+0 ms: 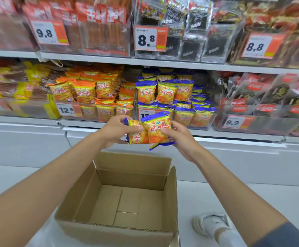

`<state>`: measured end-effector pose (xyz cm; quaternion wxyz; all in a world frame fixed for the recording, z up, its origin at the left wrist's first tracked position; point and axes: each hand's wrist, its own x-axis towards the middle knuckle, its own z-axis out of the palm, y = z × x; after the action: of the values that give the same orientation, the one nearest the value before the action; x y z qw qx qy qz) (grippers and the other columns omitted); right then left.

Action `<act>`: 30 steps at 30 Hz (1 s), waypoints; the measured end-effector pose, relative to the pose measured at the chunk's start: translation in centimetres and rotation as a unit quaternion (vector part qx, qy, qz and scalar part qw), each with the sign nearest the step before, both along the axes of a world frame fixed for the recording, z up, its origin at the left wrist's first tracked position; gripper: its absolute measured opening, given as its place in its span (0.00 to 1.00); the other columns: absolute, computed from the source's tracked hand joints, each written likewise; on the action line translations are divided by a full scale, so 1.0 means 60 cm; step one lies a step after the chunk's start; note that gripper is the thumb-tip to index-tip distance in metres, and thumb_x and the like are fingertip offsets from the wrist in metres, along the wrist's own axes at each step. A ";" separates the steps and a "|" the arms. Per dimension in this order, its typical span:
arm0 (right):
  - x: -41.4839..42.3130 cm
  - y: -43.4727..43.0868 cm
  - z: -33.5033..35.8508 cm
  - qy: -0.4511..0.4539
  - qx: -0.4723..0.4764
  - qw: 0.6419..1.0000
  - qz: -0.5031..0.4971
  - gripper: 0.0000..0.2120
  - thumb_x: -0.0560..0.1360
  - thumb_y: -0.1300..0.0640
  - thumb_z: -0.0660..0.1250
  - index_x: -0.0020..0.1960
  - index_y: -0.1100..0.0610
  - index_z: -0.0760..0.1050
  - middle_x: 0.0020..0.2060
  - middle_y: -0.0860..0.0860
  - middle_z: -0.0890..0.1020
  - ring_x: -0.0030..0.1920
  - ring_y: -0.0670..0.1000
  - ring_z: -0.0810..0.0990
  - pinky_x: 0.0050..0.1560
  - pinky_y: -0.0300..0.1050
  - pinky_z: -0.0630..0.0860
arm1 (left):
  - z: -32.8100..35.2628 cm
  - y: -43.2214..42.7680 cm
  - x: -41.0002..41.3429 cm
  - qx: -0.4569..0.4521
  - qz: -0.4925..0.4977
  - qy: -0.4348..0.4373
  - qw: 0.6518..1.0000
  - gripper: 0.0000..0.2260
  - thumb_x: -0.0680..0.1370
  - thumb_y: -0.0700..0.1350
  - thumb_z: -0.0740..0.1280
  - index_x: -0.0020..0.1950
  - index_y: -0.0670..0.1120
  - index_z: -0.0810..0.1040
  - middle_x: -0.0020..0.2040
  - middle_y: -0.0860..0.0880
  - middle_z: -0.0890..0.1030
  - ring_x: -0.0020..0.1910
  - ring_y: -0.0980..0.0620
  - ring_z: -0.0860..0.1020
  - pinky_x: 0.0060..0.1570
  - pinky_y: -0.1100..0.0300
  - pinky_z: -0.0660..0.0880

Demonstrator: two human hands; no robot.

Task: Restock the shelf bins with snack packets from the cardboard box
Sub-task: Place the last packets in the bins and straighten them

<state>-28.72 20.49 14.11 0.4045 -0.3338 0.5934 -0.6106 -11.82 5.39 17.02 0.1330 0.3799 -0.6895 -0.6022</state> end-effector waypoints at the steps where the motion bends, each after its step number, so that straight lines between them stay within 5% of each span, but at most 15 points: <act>1: 0.002 0.001 0.001 -0.015 -0.009 1.000 -0.003 0.11 0.77 0.60 0.68 0.59 0.56 0.77 0.56 0.56 0.83 0.55 0.54 0.83 0.54 0.45 0.78 | 0.002 0.005 0.002 0.055 -0.001 0.034 0.998 0.18 0.71 0.47 0.76 0.59 0.45 0.77 0.55 0.44 0.84 0.53 0.48 0.83 0.44 0.51 0.80; 3: 0.002 0.003 0.001 -0.019 -0.013 1.000 -0.001 0.11 0.77 0.60 0.68 0.60 0.56 0.77 0.56 0.55 0.84 0.56 0.54 0.83 0.55 0.46 0.78 | 0.001 0.015 0.004 0.121 -0.017 0.085 0.989 0.19 0.74 0.43 0.73 0.64 0.45 0.76 0.56 0.46 0.84 0.54 0.50 0.83 0.49 0.53 0.80; 6: 0.003 0.006 0.000 -0.029 -0.012 0.999 0.007 0.12 0.77 0.58 0.67 0.61 0.56 0.77 0.56 0.54 0.84 0.57 0.55 0.82 0.58 0.49 0.78 | -0.007 0.028 -0.008 0.094 -0.031 0.095 0.990 0.23 0.74 0.37 0.72 0.67 0.46 0.74 0.58 0.47 0.83 0.55 0.52 0.81 0.52 0.60 0.77; 13: -0.034 0.011 -0.010 -0.056 -0.031 0.998 -0.029 0.14 0.79 0.56 0.66 0.64 0.56 0.76 0.57 0.54 0.83 0.58 0.55 0.82 0.60 0.50 0.77 | -0.001 0.039 -0.072 0.106 -0.053 0.163 0.980 0.18 0.76 0.38 0.70 0.64 0.52 0.75 0.50 0.50 0.85 0.51 0.49 0.82 0.57 0.48 0.78; 17: -0.090 0.008 -0.001 -0.047 -0.051 0.995 -0.071 0.13 0.75 0.54 0.70 0.58 0.54 0.78 0.52 0.50 0.84 0.51 0.50 0.81 0.50 0.40 0.74 | -0.006 0.035 -0.138 0.055 -0.047 0.164 0.984 0.20 0.76 0.36 0.70 0.66 0.47 0.72 0.52 0.47 0.84 0.50 0.50 0.83 0.54 0.58 0.78; 21: -0.164 -0.005 0.014 -0.111 -0.093 0.989 -0.038 0.25 0.68 0.52 0.72 0.63 0.61 0.75 0.54 0.56 0.82 0.50 0.55 0.81 0.42 0.41 0.77 | 0.006 0.006 -0.221 0.101 -0.052 0.166 0.980 0.18 0.78 0.41 0.67 0.68 0.46 0.71 0.59 0.41 0.81 0.55 0.46 0.82 0.60 0.50 0.77; 25: -0.222 -0.028 0.033 -0.102 -0.098 0.989 -0.037 0.24 0.68 0.58 0.71 0.63 0.60 0.72 0.53 0.56 0.82 0.49 0.56 0.82 0.45 0.47 0.82 | 0.026 -0.019 -0.306 -0.030 -0.076 0.147 0.986 0.24 0.81 0.38 0.62 0.76 0.46 0.63 0.52 0.46 0.81 0.44 0.54 0.78 0.63 0.55 0.73; 28: -0.264 -0.047 0.037 -0.069 -0.108 0.987 -0.094 0.13 0.73 0.62 0.71 0.56 0.59 0.74 0.47 0.55 0.82 0.43 0.53 0.82 0.41 0.46 0.80 | 0.041 -0.037 -0.350 -0.155 -0.054 0.169 0.972 0.22 0.81 0.38 0.62 0.75 0.50 0.66 0.62 0.53 0.73 0.57 0.54 0.76 0.59 0.64 0.74; 30: -0.292 -0.062 0.035 -0.016 -0.095 0.986 -0.137 0.08 0.76 0.63 0.68 0.54 0.58 0.74 0.46 0.54 0.82 0.41 0.50 0.82 0.40 0.41 0.79 | 0.036 -0.058 -0.359 -0.360 0.017 0.135 0.923 0.17 0.80 0.39 0.63 0.68 0.50 0.75 0.63 0.53 0.77 0.57 0.54 0.76 0.54 0.70 0.70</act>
<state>-46.22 16.74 16.19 0.2931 -0.2766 0.5658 -0.7193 -33.33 1.94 19.16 0.3624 0.2336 -0.8287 -0.3568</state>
